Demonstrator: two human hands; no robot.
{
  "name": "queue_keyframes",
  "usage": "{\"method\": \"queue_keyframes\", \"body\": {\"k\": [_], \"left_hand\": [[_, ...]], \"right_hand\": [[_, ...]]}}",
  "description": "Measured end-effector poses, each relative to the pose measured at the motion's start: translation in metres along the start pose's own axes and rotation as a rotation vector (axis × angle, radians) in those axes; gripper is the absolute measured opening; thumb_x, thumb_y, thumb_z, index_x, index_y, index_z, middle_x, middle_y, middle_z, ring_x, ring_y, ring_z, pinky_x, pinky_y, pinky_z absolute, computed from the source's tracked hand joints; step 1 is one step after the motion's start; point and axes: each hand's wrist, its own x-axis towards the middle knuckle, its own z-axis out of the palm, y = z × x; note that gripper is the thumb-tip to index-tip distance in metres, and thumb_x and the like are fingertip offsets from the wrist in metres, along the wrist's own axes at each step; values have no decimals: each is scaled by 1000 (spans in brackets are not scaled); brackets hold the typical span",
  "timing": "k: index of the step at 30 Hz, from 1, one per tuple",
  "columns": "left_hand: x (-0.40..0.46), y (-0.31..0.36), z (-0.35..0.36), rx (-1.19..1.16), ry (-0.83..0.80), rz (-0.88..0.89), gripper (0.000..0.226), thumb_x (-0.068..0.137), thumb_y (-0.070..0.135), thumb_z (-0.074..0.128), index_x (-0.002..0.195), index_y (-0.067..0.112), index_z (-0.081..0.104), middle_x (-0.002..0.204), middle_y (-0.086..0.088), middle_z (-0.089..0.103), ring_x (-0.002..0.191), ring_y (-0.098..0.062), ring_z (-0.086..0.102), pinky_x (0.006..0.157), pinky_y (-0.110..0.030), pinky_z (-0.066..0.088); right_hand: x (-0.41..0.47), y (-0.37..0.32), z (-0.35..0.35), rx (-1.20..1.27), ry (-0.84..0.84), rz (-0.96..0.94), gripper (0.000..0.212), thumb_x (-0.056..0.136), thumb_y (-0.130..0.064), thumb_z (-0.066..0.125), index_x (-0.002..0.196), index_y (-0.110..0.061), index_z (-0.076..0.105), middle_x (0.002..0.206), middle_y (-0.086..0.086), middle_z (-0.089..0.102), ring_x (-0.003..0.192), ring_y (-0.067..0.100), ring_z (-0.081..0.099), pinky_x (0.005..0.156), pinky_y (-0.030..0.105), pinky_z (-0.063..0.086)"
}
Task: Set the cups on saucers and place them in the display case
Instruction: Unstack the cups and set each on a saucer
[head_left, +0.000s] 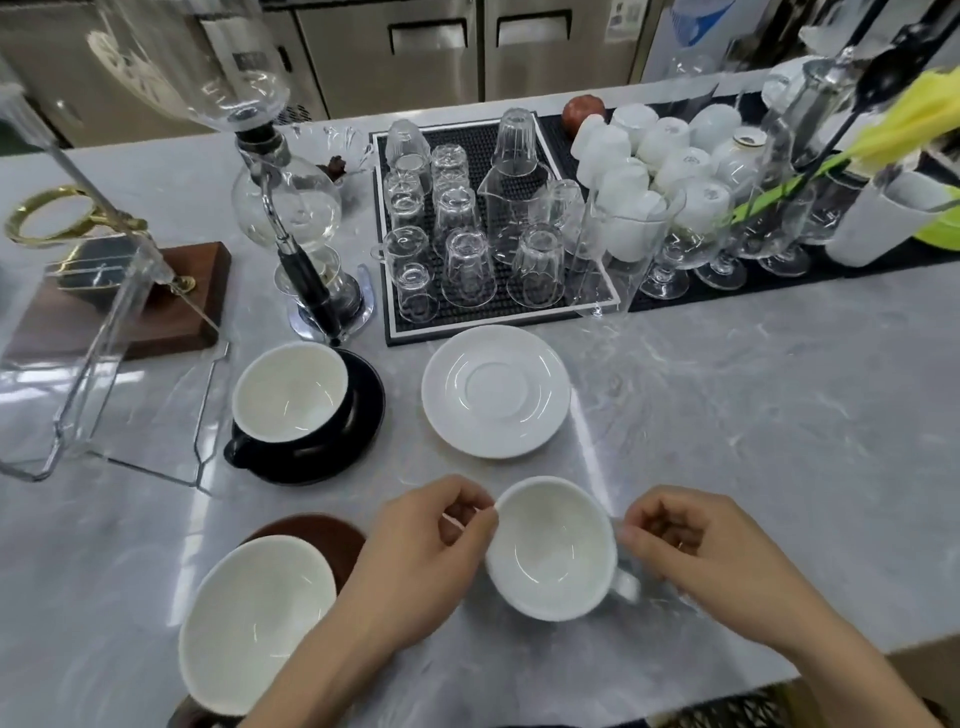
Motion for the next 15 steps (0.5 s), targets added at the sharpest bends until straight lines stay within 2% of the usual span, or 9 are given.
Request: {"method": "queue_keyframes", "body": {"k": [2, 5, 7, 10, 13, 15], "left_hand": [[-6, -4, 2, -25, 27, -1, 9, 91, 22, 67, 89, 29, 71, 80, 11, 71, 67, -20, 69, 70, -47, 62], [-10, -7, 5, -46, 30, 2, 12, 91, 21, 66, 95, 31, 71, 84, 15, 71, 70, -17, 70, 73, -43, 62], [-11, -8, 6, -62, 25, 3, 14, 91, 19, 67, 97, 31, 71, 85, 16, 70, 70, -14, 70, 73, -37, 62], [-12, -12, 9, -101, 21, -9, 17, 91, 15, 67, 97, 31, 72, 88, 16, 71, 75, -8, 70, 69, -25, 60], [-12, -17, 11, -189, 11, -37, 23, 92, 13, 67, 96, 35, 74, 93, 13, 73, 87, -10, 72, 72, -29, 63], [-13, -18, 13, -234, 2, -48, 27, 93, 12, 67, 97, 37, 75, 95, 12, 75, 92, -12, 72, 76, -33, 64]], "right_hand": [[-9, 6, 3, 19, 5, 2, 10, 83, -27, 76, 76, -21, 71, 68, 4, 69, 66, 30, 64, 64, 43, 53], [-17, 14, 8, 25, 26, -2, 6, 82, -24, 76, 77, -23, 72, 70, 3, 70, 68, 28, 65, 68, 46, 54], [-22, 17, 12, 47, 29, 1, 6, 80, -25, 77, 78, -22, 72, 71, 4, 71, 67, 25, 67, 69, 46, 55], [-28, 24, 17, 102, 41, 11, 8, 77, -25, 80, 79, -21, 73, 71, 6, 71, 70, 31, 67, 71, 49, 55], [-30, 31, 19, 128, 37, 14, 8, 78, -20, 80, 83, -21, 74, 78, 8, 72, 75, 33, 69, 75, 52, 56], [-30, 34, 21, 113, 23, -11, 8, 80, -16, 78, 85, -21, 75, 84, 5, 72, 76, 28, 69, 76, 50, 57]]}}
